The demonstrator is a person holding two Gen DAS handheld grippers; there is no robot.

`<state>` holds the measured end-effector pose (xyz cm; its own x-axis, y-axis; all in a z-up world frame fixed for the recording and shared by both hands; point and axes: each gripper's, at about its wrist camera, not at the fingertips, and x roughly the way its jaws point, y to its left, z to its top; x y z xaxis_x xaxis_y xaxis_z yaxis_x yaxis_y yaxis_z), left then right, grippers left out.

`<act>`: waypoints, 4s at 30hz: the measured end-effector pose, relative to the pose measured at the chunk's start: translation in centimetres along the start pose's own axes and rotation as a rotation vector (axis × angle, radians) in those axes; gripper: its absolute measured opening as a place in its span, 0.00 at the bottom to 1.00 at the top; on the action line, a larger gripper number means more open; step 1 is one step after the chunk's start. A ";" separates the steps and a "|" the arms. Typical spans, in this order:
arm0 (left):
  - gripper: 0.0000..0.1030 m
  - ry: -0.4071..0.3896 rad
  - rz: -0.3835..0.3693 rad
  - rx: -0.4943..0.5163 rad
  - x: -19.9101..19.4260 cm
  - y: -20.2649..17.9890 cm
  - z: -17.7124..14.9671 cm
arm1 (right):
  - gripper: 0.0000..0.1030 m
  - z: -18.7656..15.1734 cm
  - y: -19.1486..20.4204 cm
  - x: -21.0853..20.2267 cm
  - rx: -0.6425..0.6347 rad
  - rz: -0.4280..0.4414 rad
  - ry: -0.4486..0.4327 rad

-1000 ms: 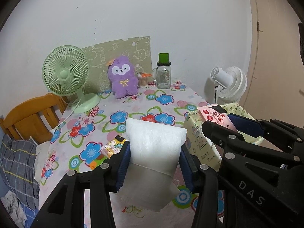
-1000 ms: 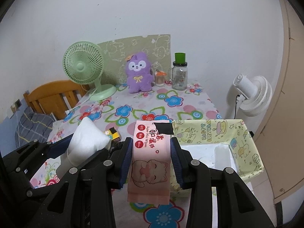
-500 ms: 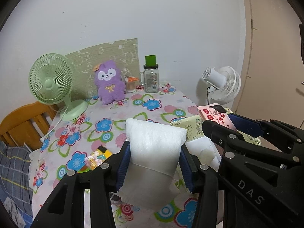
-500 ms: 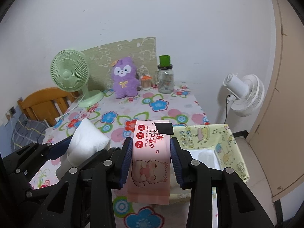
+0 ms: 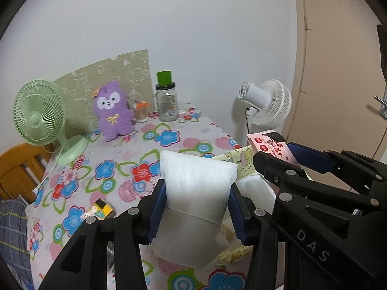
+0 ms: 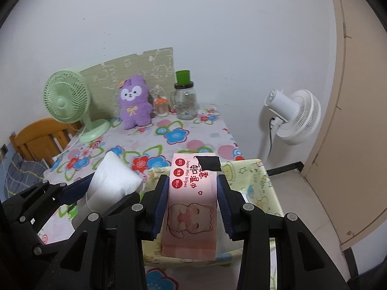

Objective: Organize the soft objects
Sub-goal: 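Lift and carry the pink pack and white pack with both tools to the gift box, then lower both held packs into the gift box and open both tools, then withdraw both tools from the gift box back toward the item pile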

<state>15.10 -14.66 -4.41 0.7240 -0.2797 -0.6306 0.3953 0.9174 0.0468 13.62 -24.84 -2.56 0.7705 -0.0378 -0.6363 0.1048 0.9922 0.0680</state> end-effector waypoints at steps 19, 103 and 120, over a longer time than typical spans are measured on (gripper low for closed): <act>0.54 0.081 -0.082 0.030 5.3 -3.1 0.9 | 0.41 -0.3 -3.4 3.8 0.038 -0.046 0.075; 0.95 -0.033 0.040 0.039 -4.2 6.5 -2.2 | 0.92 -0.3 9.4 -1.8 -0.058 0.035 -0.036; 0.89 -0.016 0.088 0.000 -3.3 10.7 -4.8 | 0.87 -1.9 13.5 0.5 -0.121 0.117 -0.007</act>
<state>14.25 -2.59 -5.53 0.7647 -0.2023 -0.6119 0.3298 0.9385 0.1018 14.20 -11.24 -3.40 0.7772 0.0780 -0.6244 -0.0615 0.9970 0.0480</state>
